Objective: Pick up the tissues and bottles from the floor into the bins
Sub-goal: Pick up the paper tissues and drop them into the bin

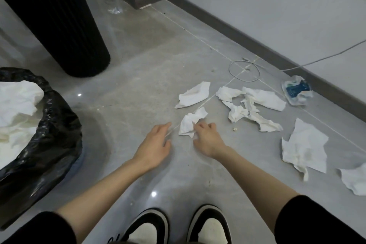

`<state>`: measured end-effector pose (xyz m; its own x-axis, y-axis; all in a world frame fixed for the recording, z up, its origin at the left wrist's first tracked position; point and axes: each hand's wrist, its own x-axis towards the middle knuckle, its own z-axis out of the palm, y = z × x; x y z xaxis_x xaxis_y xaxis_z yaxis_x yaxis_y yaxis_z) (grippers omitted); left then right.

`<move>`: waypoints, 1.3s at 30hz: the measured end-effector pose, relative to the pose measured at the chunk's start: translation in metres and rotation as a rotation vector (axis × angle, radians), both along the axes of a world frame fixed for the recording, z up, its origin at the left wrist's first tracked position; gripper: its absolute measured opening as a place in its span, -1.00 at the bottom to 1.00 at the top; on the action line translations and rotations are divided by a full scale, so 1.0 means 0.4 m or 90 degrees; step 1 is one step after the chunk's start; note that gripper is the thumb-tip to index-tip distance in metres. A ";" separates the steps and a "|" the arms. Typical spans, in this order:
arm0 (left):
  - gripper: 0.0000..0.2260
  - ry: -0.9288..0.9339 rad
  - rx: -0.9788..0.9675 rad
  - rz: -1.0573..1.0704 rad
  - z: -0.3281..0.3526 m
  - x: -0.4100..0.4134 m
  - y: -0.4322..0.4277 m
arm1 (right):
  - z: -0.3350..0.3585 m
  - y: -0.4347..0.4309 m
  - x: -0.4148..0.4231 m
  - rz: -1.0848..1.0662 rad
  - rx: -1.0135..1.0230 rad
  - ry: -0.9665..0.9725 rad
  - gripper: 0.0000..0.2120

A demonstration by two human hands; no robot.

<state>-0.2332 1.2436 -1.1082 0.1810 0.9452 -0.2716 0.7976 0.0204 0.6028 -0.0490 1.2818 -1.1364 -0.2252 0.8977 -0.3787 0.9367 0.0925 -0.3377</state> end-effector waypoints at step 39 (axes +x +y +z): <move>-0.79 -0.050 0.025 0.019 -0.004 0.068 0.001 | 0.043 0.008 0.072 -0.286 0.043 0.221 -0.78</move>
<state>-0.2059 1.2439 -1.1100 0.1718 0.9602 -0.2201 0.7472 0.0186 0.6643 -0.0200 1.2848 -1.1192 0.0828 0.9538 -0.2887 0.7249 -0.2564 -0.6394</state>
